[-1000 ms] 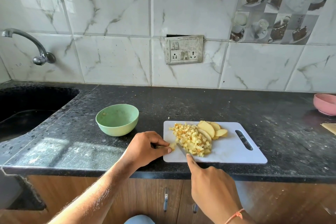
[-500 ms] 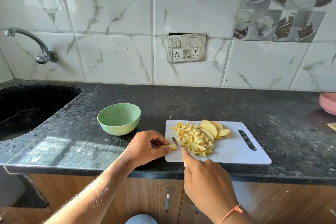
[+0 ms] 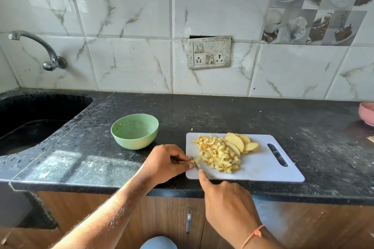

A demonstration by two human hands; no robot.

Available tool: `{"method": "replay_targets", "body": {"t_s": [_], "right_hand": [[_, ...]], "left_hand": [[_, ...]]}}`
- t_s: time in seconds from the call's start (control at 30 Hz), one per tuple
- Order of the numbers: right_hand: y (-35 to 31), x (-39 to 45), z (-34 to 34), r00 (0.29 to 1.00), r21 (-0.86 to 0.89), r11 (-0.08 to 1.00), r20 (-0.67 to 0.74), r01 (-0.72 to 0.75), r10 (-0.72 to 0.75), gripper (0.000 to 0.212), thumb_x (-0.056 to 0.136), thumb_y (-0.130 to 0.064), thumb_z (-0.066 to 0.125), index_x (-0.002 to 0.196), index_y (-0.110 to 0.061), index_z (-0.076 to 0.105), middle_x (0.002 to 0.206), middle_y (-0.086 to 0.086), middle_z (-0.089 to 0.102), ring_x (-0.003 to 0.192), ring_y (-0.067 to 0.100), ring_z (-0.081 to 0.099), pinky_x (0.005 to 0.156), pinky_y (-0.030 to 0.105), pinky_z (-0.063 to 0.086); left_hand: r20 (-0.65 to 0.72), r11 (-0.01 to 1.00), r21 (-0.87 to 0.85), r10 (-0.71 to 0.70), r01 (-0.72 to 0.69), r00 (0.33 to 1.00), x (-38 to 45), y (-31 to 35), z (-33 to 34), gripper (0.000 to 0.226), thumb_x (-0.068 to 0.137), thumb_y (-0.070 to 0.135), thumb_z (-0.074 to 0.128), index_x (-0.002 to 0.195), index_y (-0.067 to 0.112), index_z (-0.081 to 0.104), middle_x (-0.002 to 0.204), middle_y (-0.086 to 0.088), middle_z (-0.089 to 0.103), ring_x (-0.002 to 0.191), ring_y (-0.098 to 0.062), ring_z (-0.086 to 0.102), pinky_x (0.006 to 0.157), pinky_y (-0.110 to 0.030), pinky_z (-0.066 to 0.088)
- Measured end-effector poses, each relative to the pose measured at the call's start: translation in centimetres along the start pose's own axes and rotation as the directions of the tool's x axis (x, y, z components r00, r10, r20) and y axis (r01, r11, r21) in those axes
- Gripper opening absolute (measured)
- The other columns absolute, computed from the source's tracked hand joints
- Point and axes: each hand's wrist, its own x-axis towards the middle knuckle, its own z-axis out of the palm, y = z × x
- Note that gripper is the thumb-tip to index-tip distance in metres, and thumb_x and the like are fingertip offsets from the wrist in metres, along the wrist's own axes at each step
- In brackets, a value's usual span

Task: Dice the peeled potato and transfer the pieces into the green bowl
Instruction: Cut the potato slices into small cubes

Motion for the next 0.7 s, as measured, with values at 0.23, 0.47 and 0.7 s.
{"method": "replay_targets", "body": {"t_s": [0.23,0.47,0.7], "right_hand": [[1.4,-1.4,-1.2,0.999,-0.036,0.999,0.013,-0.037,0.037,0.064,0.106,-0.024,0.033,0.164,-0.036,0.009,0.066,-0.004,0.041,0.060,0.020,0.045,0.057,0.034,0.038],[2.3,0.0,0.3,0.992,0.086,0.993,-0.091,-0.084,0.092,0.058,0.107,-0.031,0.033,0.163,-0.039,0.019,0.078,-0.004,0.064,0.068,0.017,0.058,0.057,0.029,0.043],[1.2,0.1,-0.7,0.986,0.201,0.976,-0.126,-0.082,0.109,0.054,0.107,-0.038,0.030,0.160,-0.049,0.025,0.106,-0.007,0.072,0.091,0.013,0.064,0.058,0.025,0.030]], "left_hand": [[-0.011,1.000,0.012,0.017,-0.017,1.000,-0.1,0.1,0.0,0.015,0.077,0.038,0.094,0.089,0.034,0.085,0.094,0.018,0.076,0.085,-0.009,0.075,0.081,-0.037,0.063],[-0.027,0.997,0.018,0.075,-0.075,0.997,-0.6,0.8,0.2,0.016,0.079,0.034,0.093,0.094,0.033,0.086,0.094,0.018,0.074,0.082,-0.009,0.073,0.077,-0.030,0.061],[-0.032,0.997,0.022,0.071,-0.070,0.997,-0.4,0.7,-0.2,0.038,0.069,0.042,0.098,0.102,0.034,0.080,0.099,0.013,0.072,0.092,-0.009,0.071,0.076,-0.022,0.060]]}}
